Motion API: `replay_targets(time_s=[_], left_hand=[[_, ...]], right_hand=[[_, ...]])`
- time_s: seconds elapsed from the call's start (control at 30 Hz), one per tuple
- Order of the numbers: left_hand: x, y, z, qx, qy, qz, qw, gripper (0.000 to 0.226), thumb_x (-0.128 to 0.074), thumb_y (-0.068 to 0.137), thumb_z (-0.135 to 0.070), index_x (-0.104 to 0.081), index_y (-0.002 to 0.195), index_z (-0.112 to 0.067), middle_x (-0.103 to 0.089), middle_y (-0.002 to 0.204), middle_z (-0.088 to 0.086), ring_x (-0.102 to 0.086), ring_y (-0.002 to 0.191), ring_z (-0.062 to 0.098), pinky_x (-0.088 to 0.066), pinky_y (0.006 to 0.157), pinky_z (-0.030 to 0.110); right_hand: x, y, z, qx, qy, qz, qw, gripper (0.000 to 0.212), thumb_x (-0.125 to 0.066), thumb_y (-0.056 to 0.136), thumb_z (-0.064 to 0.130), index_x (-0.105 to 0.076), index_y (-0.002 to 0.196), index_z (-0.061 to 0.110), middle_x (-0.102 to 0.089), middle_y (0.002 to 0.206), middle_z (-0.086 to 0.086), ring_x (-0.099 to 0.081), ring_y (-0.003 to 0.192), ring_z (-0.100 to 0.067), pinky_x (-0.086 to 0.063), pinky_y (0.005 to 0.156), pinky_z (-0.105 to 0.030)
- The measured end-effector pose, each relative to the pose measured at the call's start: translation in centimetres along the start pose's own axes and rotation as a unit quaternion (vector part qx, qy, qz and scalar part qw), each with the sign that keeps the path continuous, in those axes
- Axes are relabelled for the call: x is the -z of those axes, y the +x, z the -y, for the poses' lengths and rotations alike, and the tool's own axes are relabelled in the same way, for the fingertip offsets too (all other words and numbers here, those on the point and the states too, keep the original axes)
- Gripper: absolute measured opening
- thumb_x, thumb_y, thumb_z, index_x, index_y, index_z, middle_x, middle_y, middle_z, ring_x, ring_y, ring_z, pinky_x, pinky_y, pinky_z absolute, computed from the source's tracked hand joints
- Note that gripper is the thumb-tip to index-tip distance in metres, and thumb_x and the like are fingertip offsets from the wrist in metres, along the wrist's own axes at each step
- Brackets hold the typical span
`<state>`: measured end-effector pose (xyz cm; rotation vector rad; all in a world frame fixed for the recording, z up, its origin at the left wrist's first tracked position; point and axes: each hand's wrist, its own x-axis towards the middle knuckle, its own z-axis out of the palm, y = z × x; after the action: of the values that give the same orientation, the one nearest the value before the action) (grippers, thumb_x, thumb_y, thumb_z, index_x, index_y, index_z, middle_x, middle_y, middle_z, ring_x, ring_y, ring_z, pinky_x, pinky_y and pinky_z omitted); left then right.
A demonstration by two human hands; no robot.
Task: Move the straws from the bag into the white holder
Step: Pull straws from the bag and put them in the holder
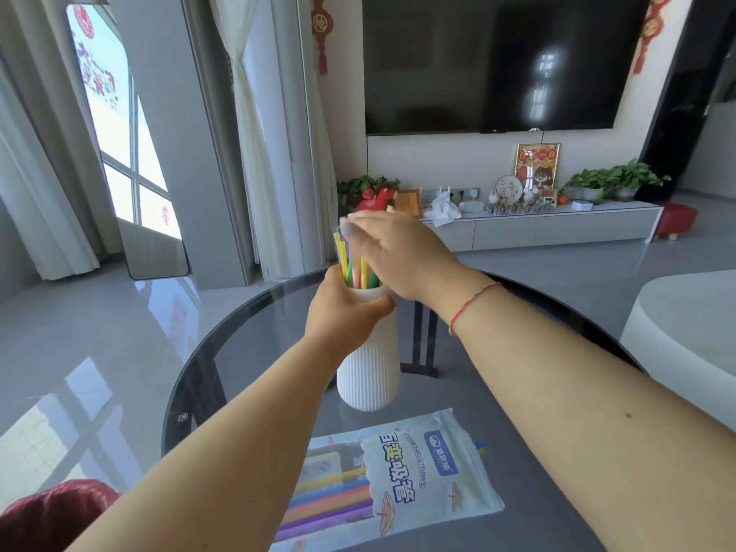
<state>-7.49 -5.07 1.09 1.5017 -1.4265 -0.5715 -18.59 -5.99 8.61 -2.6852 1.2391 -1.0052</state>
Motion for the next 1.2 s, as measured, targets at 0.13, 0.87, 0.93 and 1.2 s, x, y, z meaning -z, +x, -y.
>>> replay_targets(time_s=[0.13,0.87,0.93,1.2], left_hand=[[0.1,0.3,-0.2,0.004,0.01,0.016,1.0,0.055,-0.081,0.066,-0.048,-0.049,0.104,-0.025,-0.063,0.091,-0.005,-0.06,0.077,0.01,-0.042,0.055,0.023],[3.6,-11.9,7.7,-0.029,0.418,0.356,0.835,0.12,-0.073,0.062,-0.069,-0.003,0.152,-0.031,-0.017,0.158,-0.005,-0.013,0.145,0.023,0.003,0.117,0.055],[3.4,-12.1,8.0,-0.041,0.425,0.351,0.833,0.124,-0.074,0.06,-0.069,0.0,0.151,-0.031,-0.014,0.159,-0.005,-0.011,0.145,0.024,0.005,0.115,0.057],[4.2,-12.0,7.3,-0.101,0.462,0.299,0.829,0.125,-0.075,0.06,-0.066,0.007,0.15,-0.035,-0.025,0.151,-0.003,-0.022,0.139,0.025,-0.002,0.118,0.054]], right_hand=[[0.0,-0.3,-0.2,-0.013,-0.062,0.002,0.998,0.055,-0.022,0.1,0.045,-0.042,0.142,0.015,-0.039,0.151,-0.002,-0.026,0.143,-0.015,-0.009,0.119,-0.035],[-5.2,-20.3,-3.6,-0.497,0.199,0.02,0.845,0.049,-0.035,0.092,0.057,-0.056,0.101,0.014,-0.068,0.091,-0.005,-0.062,0.088,-0.023,-0.048,0.082,-0.035],[-5.8,-20.5,-3.6,-0.501,0.206,0.03,0.84,0.037,-0.048,0.09,0.049,-0.056,0.106,0.016,-0.065,0.099,0.001,-0.061,0.094,-0.021,-0.047,0.082,-0.032],[-5.0,-19.8,-3.4,-0.482,0.351,-0.11,0.795,0.025,-0.05,0.084,-0.001,-0.059,0.099,0.017,-0.066,0.084,-0.004,-0.061,0.073,-0.02,-0.044,0.057,-0.026]])
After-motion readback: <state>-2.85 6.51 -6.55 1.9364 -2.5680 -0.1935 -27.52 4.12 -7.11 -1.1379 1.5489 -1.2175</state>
